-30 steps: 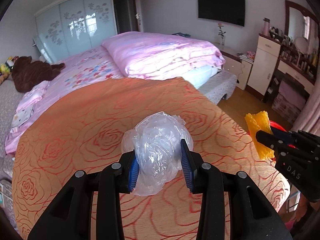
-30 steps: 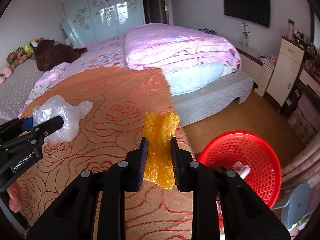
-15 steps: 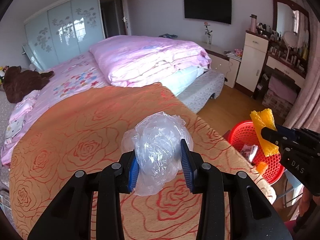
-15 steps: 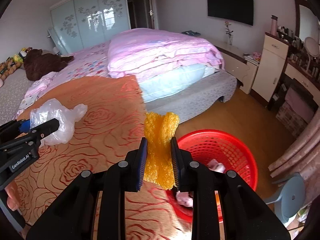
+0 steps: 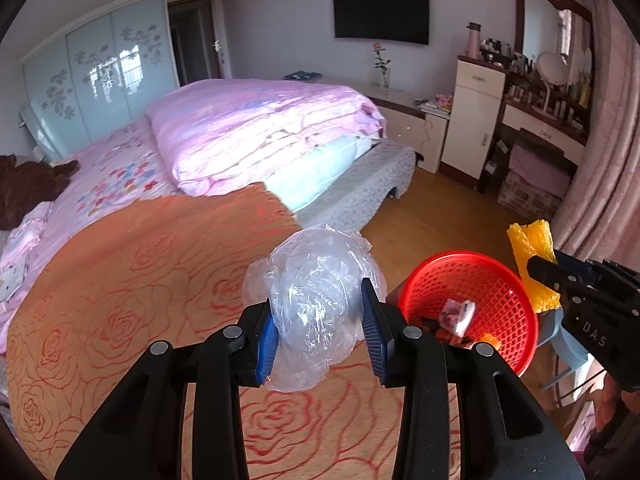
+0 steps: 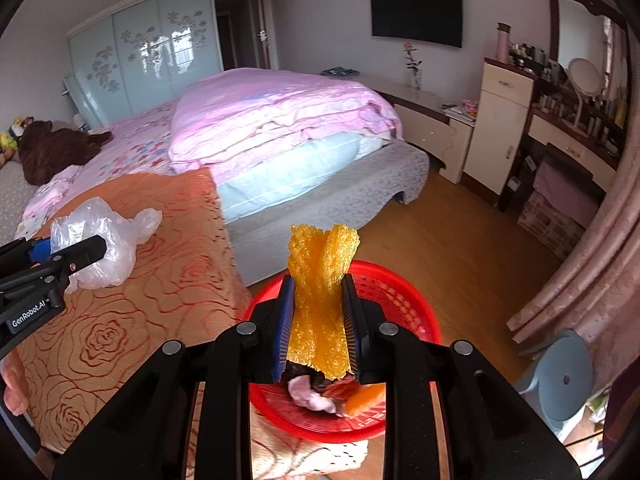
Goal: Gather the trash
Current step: 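Carry the clear bag and yellow net over the red wastebasket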
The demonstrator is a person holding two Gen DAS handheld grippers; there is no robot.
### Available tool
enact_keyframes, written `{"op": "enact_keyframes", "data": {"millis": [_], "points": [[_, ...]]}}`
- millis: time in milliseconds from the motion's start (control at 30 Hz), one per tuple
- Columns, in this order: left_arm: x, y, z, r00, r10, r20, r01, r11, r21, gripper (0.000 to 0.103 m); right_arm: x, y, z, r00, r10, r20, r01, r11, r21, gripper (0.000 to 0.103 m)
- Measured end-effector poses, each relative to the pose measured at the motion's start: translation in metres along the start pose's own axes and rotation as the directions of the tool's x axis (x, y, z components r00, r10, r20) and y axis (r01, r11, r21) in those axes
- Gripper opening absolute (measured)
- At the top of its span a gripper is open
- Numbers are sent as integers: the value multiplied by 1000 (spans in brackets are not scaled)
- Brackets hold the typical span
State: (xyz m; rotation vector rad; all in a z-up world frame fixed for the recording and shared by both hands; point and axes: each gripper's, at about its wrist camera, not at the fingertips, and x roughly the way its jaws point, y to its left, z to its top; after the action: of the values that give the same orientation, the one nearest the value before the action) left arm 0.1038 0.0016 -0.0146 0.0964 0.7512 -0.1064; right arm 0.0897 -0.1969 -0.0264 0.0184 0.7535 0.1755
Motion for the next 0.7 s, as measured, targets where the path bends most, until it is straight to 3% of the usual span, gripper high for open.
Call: {"op": "enact_keyframes", "data": {"millis": [700], "points": [[18,-48,2,994,-101,-42,103,993,48,35,7,-47,-10,1000,-18,-13,19,988,151,23]]}}
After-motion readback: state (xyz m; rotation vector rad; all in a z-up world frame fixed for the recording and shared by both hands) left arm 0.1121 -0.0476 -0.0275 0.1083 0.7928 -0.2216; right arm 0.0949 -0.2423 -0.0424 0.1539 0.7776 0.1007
